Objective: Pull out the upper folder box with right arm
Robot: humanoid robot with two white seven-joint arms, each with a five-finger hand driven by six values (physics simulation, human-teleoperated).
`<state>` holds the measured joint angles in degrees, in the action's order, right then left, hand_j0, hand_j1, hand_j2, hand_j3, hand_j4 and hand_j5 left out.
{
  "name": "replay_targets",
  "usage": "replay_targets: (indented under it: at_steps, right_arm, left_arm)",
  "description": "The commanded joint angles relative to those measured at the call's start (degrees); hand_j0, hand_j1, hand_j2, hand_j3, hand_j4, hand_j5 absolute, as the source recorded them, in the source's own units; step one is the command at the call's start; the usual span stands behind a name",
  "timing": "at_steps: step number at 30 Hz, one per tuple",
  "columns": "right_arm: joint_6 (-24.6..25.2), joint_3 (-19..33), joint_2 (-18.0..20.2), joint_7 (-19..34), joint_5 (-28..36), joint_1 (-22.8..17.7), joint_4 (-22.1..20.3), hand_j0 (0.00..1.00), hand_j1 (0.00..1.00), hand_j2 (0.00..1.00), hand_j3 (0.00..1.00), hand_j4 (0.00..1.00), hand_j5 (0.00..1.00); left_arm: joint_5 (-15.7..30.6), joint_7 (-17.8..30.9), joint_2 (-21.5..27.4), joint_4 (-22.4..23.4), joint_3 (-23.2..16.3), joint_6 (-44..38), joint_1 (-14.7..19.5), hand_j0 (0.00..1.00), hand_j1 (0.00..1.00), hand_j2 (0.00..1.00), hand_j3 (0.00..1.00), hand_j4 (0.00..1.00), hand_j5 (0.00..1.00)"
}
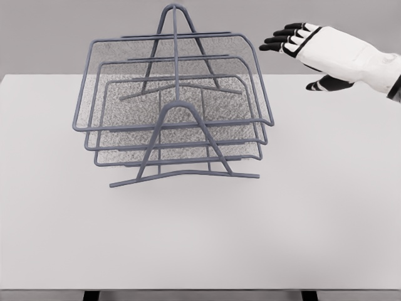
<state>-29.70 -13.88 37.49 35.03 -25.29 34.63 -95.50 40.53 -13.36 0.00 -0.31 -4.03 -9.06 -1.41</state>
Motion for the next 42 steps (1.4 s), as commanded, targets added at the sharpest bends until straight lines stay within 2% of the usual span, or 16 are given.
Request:
replay_targets:
  at_steps: [1, 15, 18, 24, 28, 31, 32, 35, 36, 38, 42]
  right_arm:
    - [0.3, -3.2, -2.1, 0.0, 0.2, -0.1, 0.0, 1.0, 1.0, 1.0, 1.0, 1.0, 1.0]
    - [-2.2, -4.5, -1.4, 0.0, 0.2, -2.8, -0.4, 1.0, 1.0, 1.0, 1.0, 1.0, 1.0]
    - [-3.9, -3.7, -0.8, 0.0, 0.2, -4.3, -0.2, 1.0, 1.0, 1.0, 1.0, 1.0, 1.0]
    - [-4.0, -3.7, 0.2, 0.0, 0.2, -6.8, 0.1, 1.0, 1.0, 1.0, 1.0, 1.0, 1.0]
    - [-3.7, -3.9, -0.8, 0.0, -0.4, -6.9, 1.1, 1.0, 1.0, 1.0, 1.0, 1.0, 1.0]
    - [-3.7, -4.0, -0.8, 0.0, -0.7, -8.4, 3.9, 1.0, 1.0, 1.0, 1.0, 1.0, 1.0]
    - [-3.8, -4.0, -1.1, 0.0, -4.4, -9.1, 4.1, 1.0, 1.0, 1.0, 1.0, 1.0, 1.0]
    - [-3.9, -3.7, -1.0, 0.0, -4.4, -9.8, 4.1, 1.0, 1.0, 1.0, 1.0, 1.0, 1.0]
    - [-3.9, -3.4, -0.5, 0.0, -4.3, -10.2, 4.0, 1.0, 1.0, 1.0, 1.0, 1.0, 1.0]
    - [-5.3, 2.0, 0.1, 0.0, -4.2, -12.7, 3.8, 1.0, 1.0, 1.0, 1.0, 1.0, 1.0]
    - [-5.3, 4.2, 1.4, 0.0, -4.2, -13.4, 3.5, 1.0, 1.0, 1.0, 1.0, 1.0, 1.0]
  left_arm:
    - [0.0, 0.0, 0.0, 0.0, 0.0, 0.0, 0.0, 1.0, 1.0, 1.0, 1.0, 1.0, 1.0]
    - [0.0, 0.0, 0.0, 0.0, 0.0, 0.0, 0.0, 1.0, 1.0, 1.0, 1.0, 1.0, 1.0]
    - [0.0, 0.0, 0.0, 0.0, 0.0, 0.0, 0.0, 1.0, 1.0, 1.0, 1.0, 1.0, 1.0]
    - [0.0, 0.0, 0.0, 0.0, 0.0, 0.0, 0.0, 1.0, 1.0, 1.0, 1.0, 1.0, 1.0]
    - [0.0, 0.0, 0.0, 0.0, 0.0, 0.0, 0.0, 1.0, 1.0, 1.0, 1.0, 1.0, 1.0]
    - [0.0, 0.0, 0.0, 0.0, -0.1, 0.0, 0.0, 1.0, 1.0, 1.0, 1.0, 1.0, 1.0]
    - [0.0, 0.0, 0.0, 0.0, 0.0, 0.0, 0.0, 1.0, 1.0, 1.0, 1.0, 1.0, 1.0]
    - [0.0, 0.0, 0.0, 0.0, 0.0, 0.0, 0.0, 1.0, 1.0, 1.0, 1.0, 1.0, 1.0]
    - [0.0, 0.0, 0.0, 0.0, 0.0, 0.0, 0.0, 1.0, 1.0, 1.0, 1.0, 1.0, 1.0]
    - [0.0, 0.0, 0.0, 0.0, 0.0, 0.0, 0.0, 1.0, 1.0, 1.0, 1.0, 1.0, 1.0]
    - [0.0, 0.0, 0.0, 0.0, -0.1, 0.0, 0.0, 1.0, 1.0, 1.0, 1.0, 1.0, 1.0]
